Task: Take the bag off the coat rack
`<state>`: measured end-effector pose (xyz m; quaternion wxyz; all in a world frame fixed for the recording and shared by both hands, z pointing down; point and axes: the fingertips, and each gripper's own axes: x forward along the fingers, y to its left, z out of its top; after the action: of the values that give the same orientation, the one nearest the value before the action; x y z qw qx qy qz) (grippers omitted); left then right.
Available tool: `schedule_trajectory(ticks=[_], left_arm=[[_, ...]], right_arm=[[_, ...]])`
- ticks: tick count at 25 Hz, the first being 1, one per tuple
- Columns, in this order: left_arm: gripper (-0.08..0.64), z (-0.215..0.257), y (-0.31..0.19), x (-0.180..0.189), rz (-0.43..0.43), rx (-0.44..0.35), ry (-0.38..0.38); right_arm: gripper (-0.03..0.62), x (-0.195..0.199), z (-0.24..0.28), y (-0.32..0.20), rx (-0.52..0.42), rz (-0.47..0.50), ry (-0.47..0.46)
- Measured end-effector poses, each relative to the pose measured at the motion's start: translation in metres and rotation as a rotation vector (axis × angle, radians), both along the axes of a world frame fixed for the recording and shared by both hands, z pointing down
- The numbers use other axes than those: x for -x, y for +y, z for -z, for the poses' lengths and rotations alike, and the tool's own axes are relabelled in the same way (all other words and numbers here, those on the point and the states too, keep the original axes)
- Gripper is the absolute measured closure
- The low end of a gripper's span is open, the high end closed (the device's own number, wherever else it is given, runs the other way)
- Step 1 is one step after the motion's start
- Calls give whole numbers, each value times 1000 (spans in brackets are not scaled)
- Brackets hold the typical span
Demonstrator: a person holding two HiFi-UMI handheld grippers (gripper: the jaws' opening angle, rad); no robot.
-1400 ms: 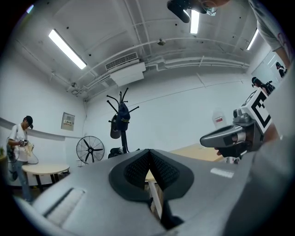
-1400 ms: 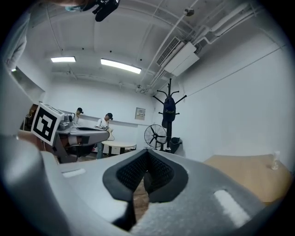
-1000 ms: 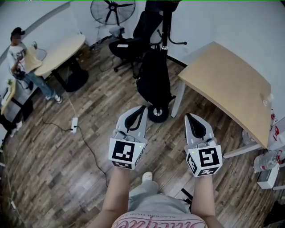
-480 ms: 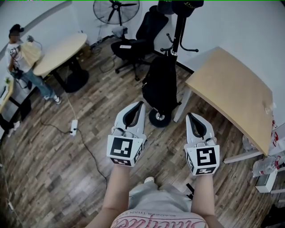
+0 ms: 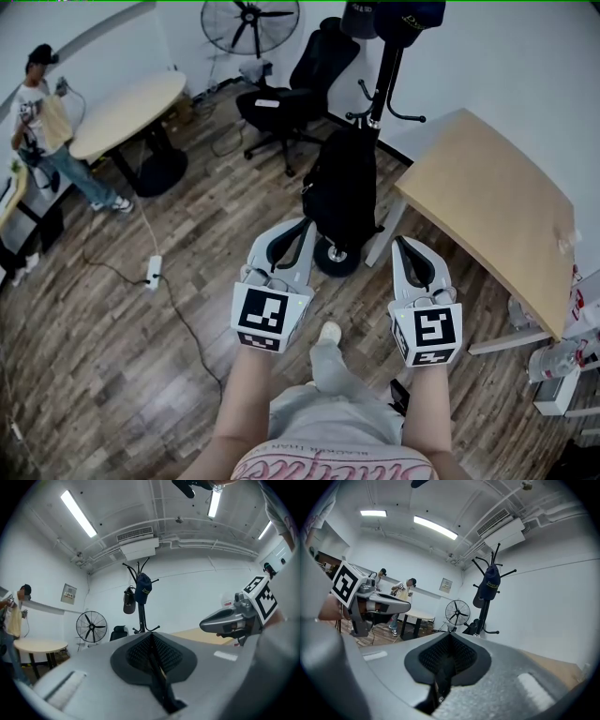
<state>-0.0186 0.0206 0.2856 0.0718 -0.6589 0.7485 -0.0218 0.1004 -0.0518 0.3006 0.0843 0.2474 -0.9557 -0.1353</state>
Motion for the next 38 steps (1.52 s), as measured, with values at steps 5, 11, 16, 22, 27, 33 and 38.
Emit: schedule_trajectory(ticks=[5,11,16,22,27,33,38], left_arm=[[545,-9,-11,24,34,16,-27],[545,-17,-44,45,-14,13,-24],[545,-23,-83,66,-73,22,-24],[545,-24,-134,106,-123,39,23],[545,-25,-178,142,-161,36,125],[537,-34,-217,163,-182,54,137],[476,-48,-233,167,-259,115,180]], right_arm=[[591,17,-6,-15,20,7,-11],[591,43,-21,-44,57,-2,-9],[591,66,-32,-84,84,-34,-11],[591,98,-33,-134,106,-76,-19],[590,122,-32,-174,120,-81,-21],[589,142,-34,-205,172,-44,-92],[526,155,-49,-210,219,-27,-45]])
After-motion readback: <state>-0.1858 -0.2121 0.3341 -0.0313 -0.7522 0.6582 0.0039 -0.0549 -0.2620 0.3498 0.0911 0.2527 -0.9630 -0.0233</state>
